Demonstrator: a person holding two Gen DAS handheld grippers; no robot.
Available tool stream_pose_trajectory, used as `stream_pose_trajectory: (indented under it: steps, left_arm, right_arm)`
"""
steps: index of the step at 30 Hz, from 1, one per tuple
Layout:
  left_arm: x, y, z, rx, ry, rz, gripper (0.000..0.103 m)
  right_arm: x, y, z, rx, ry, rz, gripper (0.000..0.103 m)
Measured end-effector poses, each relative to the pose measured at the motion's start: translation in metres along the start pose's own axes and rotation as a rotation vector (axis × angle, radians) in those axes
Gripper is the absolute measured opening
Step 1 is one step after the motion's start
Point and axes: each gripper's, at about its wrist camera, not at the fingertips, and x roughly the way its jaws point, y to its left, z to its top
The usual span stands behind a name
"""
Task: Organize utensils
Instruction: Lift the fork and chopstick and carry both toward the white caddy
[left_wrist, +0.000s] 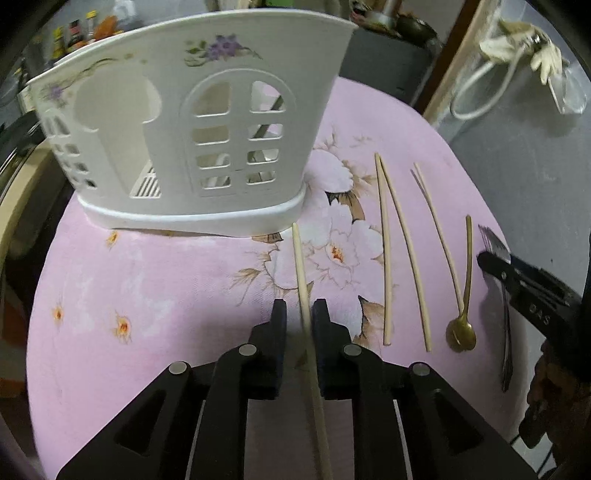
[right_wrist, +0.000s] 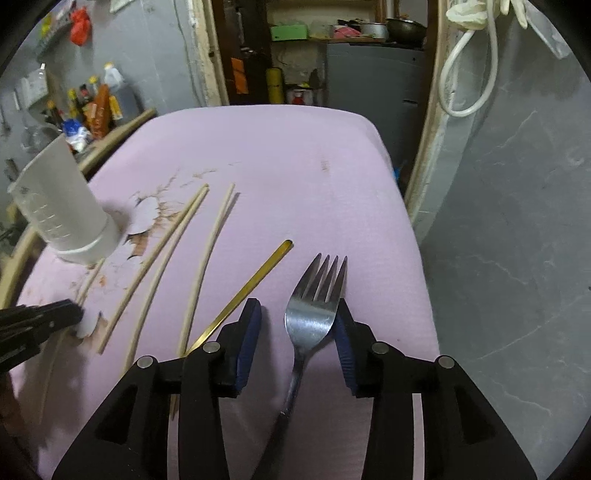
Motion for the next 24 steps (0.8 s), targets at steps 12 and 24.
stream_pose_trajectory:
  steps: [12, 24]
  left_arm:
    - [0.006, -0.005, 0.016, 0.080, 0.093, -0.005, 0.007]
    - [-0.061, 0.014, -0.006, -0.005, -0.167, -0.130, 0.002]
  right_arm:
    - [0.003, -0.001, 0.004, 0.088, 0.034, -0.040, 0.019]
    - [-0.039, 0.013, -0.010, 0.061, -0.093, 0.008, 0.016]
